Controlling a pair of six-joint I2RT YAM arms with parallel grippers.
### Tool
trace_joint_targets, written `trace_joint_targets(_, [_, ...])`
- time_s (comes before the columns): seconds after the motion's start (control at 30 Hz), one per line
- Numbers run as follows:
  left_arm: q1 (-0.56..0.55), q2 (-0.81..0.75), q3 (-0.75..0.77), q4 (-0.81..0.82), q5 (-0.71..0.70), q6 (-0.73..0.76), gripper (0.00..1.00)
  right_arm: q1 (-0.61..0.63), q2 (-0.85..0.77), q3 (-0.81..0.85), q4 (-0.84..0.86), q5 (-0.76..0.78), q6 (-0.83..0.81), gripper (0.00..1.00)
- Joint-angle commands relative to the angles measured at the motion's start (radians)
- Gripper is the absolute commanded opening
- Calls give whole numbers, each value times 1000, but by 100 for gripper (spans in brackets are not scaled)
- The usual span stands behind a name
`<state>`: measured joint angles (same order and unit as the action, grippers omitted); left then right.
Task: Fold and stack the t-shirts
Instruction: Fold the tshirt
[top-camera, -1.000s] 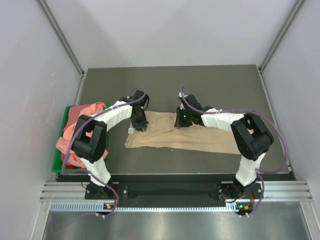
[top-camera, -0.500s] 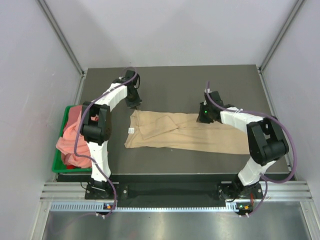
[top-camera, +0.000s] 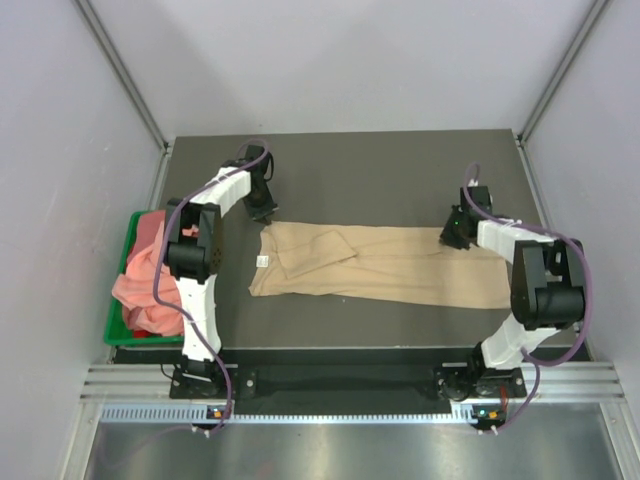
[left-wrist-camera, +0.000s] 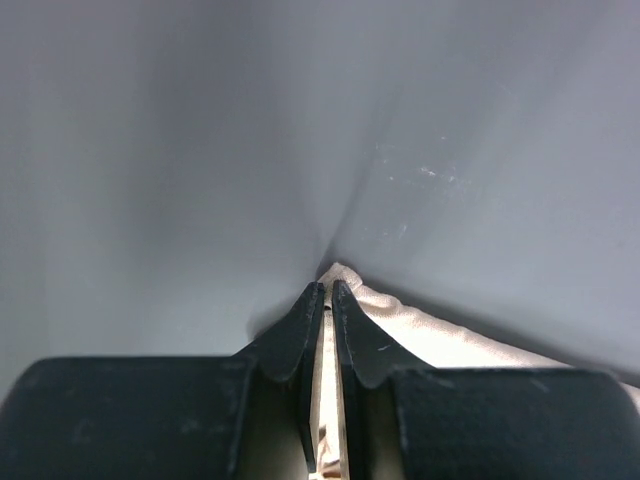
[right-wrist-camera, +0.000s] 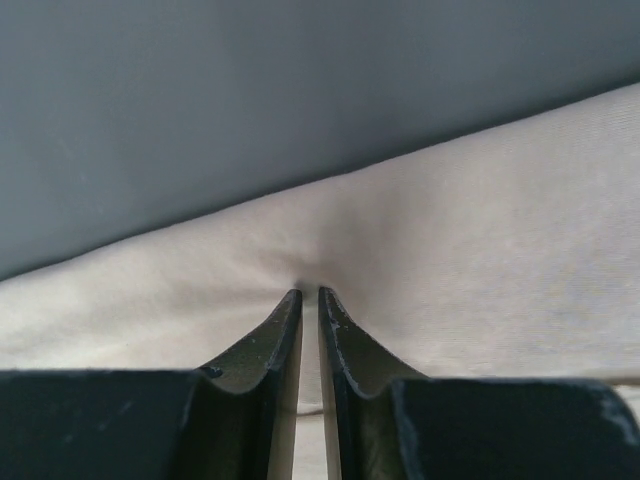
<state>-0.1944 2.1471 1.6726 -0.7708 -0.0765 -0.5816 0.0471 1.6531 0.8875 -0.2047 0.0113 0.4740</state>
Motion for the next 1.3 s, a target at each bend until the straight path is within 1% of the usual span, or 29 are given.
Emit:
trace_joint_targets(0.0, [19, 27, 4, -1, -63, -1, 11, -39, -6, -35, -16, 68, -28, 14])
trace_joint_targets(0.1, [19, 30, 28, -8, -68, 0, 12, -39, -7, -36, -21, 79, -31, 14])
trace_joint_targets(0.13, [19, 33, 38, -13, -66, 2, 12, -77, -10, -33, -25, 81, -31, 14])
trace_joint_targets(0.23, [21, 39, 88, -54, -57, 3, 11, -79, -38, -29, -35, 75, -37, 15])
trace_joint_targets(0.4, [18, -27, 145, -85, -48, 32, 15, -79, -113, 7, -116, 49, -44, 17])
trace_joint_targets(0.5, [12, -90, 135, -117, -10, 49, 19, -81, -153, 5, -151, 56, -44, 17])
trace_joint_targets(0.53, [-2, -110, 118, -119, -8, 54, 21, -81, -159, 2, -163, 56, -44, 18])
trace_joint_targets(0.57, [-8, -149, 98, -122, 3, 57, 25, -82, -170, -1, -168, 64, -46, 18])
trace_joint_targets(0.67, [-39, -240, -8, -114, 35, 69, 30, -96, -191, -12, -182, 78, -37, 20])
trace_joint_targets(0.7, [-56, -263, -72, -107, 67, 72, 30, -101, -197, -13, -185, 81, -34, 21])
trace_joint_targets(0.77, [-65, -337, -144, -81, 138, 75, 32, -110, -213, -19, -193, 81, -35, 22])
trace_joint_targets(0.8, [-66, -358, -215, -49, 224, 74, 34, -113, -217, -21, -194, 84, -34, 22])
trace_joint_targets(0.87, [-77, -410, -273, -25, 271, 66, 36, -125, -228, -27, -199, 85, -37, 23])
trace_joint_targets(1.0, [-119, -464, -391, -2, 238, 46, 38, -158, -233, -42, -199, 85, -40, 25])
trace_joint_targets(1.13, [-134, -483, -482, 42, 265, 23, 38, -191, -234, -59, -197, 88, -48, 25])
trace_joint_targets(1.27, [-138, -490, -563, 120, 308, -17, 38, -217, -239, -74, -187, 87, -40, 27])
